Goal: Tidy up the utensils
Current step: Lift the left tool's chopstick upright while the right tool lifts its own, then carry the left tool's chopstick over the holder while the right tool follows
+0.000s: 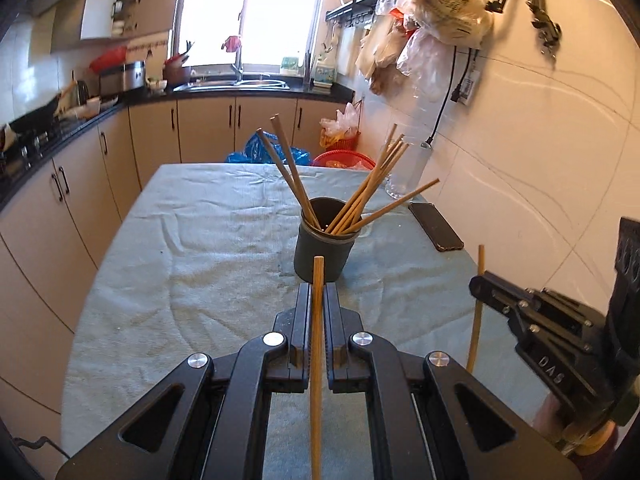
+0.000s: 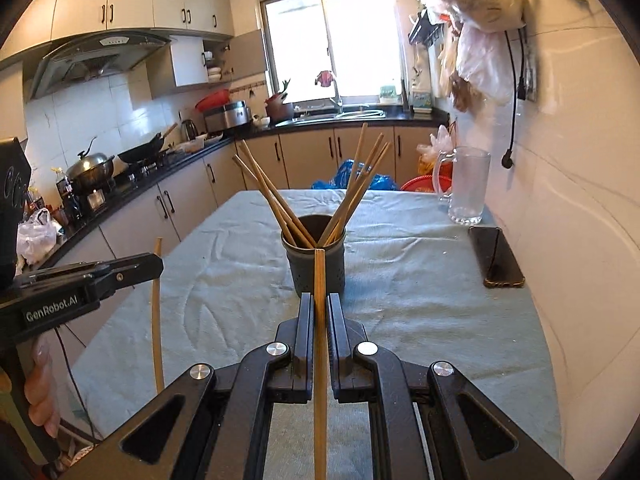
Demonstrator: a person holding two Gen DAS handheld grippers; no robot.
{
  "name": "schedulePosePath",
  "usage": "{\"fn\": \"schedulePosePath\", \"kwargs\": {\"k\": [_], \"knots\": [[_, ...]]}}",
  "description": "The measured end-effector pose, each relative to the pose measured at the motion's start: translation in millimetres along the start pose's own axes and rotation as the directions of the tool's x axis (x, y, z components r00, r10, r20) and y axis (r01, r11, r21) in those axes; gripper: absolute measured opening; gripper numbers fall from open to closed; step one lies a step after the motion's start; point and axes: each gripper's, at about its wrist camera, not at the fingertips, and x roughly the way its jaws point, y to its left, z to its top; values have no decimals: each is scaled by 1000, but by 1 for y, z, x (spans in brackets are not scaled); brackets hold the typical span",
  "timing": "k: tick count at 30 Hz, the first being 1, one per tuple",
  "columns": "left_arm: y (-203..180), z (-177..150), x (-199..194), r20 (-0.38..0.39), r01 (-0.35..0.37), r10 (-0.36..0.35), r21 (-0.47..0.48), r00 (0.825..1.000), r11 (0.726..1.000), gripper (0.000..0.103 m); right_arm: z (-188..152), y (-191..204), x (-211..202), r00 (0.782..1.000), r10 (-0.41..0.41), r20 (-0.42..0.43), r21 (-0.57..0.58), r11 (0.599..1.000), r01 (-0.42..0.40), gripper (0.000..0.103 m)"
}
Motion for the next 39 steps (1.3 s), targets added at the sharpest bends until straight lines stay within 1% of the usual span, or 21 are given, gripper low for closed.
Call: {"fn": "schedulePosePath", "kwargs": {"k": [7,13,16,26,39], "knots": [[-9,-12,-6,-19,-9,9,15,1000,1000,5,-2,7,-24,999,-6,33,-24,1000,6,7],[-12,-15,-13,-28,-18,18,14,999,1000,5,-2,8,-36,999,-4,53,-29,1000,6,7],[-14,-16,-19,-20,-24,24,22,1000,999,5,-1,8,-42,998,-4,64,-31,1000,6,7],[-18,-15,-33,11,-10,10,35,1000,999,5,4,15,-53,996,1,91,-54,999,3,7],[-21,-7,-52,69,-9,6,56,998,998,5,14,22,-51,996,1,95,-75,997,6,7]]}}
